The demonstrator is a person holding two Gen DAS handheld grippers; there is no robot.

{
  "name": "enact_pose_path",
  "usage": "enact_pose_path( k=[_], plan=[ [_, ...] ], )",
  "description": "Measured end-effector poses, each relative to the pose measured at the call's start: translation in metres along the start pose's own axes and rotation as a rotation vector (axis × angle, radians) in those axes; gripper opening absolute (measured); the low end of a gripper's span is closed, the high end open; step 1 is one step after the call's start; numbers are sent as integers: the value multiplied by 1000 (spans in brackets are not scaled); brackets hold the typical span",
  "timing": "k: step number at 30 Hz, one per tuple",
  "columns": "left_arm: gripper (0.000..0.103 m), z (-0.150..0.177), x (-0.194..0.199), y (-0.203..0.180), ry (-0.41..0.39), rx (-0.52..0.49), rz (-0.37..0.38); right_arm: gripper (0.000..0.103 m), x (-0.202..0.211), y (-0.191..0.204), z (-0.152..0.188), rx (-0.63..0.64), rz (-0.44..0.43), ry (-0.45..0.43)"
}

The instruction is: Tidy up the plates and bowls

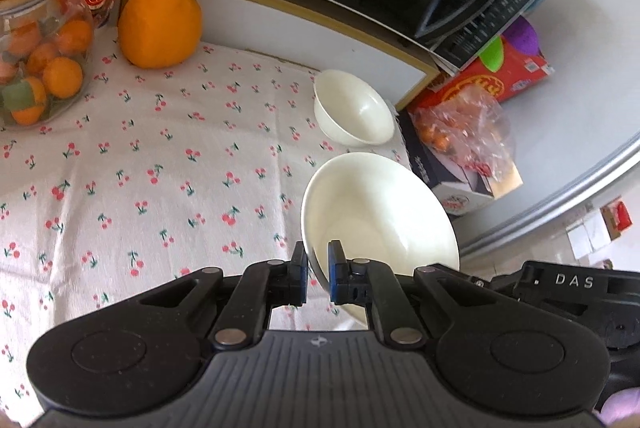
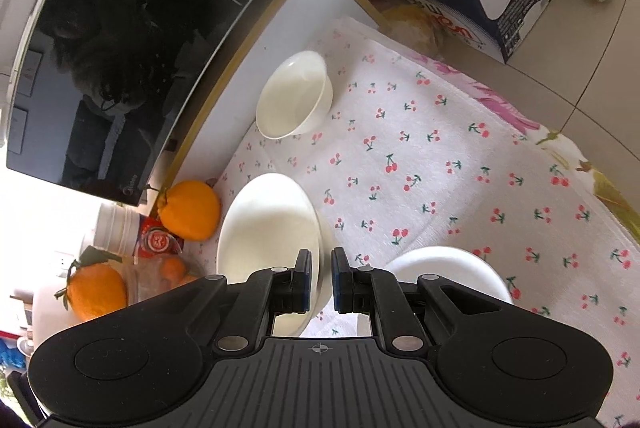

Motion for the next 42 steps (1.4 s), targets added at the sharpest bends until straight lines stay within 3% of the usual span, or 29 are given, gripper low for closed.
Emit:
enact_pose_path(
  k=[15,42],
  plan=[
    [9,27,12,-18,36,-90,11,11,31,-12,13,38,56,20],
    [12,66,5,-29,103,-224,-96,13,38,-38,34,51,174,109]
  ],
)
Point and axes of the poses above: each gripper's, at about its wrist camera, not at the fingertips, and x roughly against the way its jaws point, y to its left, z to its underside, the point moved 5 cm from there along -x, roughly the way its jaws point, and after that the axes turned 14 degrees about -z, right-handed, at the moved point
